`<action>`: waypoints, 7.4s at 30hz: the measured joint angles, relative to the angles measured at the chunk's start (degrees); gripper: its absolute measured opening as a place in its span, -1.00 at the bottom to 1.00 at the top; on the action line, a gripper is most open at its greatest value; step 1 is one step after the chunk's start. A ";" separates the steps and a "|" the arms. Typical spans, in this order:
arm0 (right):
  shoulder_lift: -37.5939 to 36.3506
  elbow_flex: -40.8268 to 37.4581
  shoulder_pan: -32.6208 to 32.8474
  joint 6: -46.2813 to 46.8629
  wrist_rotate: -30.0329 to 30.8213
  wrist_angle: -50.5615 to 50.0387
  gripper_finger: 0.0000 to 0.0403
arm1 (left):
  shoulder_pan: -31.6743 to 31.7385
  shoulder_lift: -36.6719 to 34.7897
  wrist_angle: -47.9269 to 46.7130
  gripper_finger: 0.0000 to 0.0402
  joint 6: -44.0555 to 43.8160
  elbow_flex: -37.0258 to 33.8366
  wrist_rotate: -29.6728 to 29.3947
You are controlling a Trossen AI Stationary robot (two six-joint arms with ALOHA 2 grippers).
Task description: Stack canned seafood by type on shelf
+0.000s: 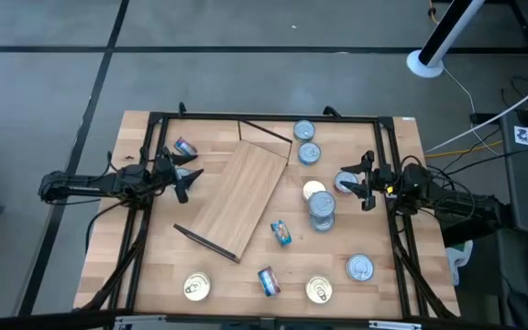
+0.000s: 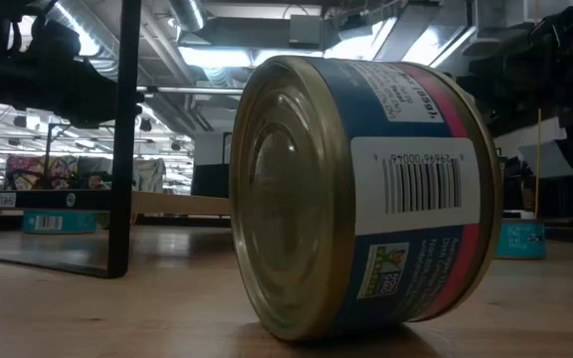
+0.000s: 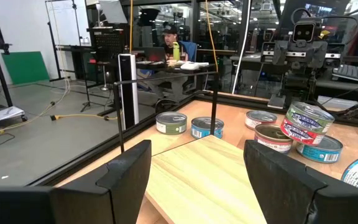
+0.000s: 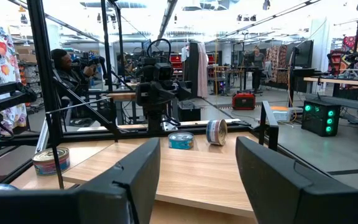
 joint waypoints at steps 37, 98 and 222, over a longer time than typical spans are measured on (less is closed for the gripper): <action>21.61 21.50 0.02 6.83 5.44 2.02 0.04 | 0.02 0.00 -0.01 0.26 0.01 0.02 -0.02; 94.11 80.32 18.60 46.42 1.33 -53.75 0.04 | 0.02 0.00 -0.02 0.26 0.00 0.02 -0.02; 104.48 101.32 14.92 37.55 1.34 -60.81 -0.31 | 0.01 0.42 -0.02 0.26 -2.76 0.02 0.00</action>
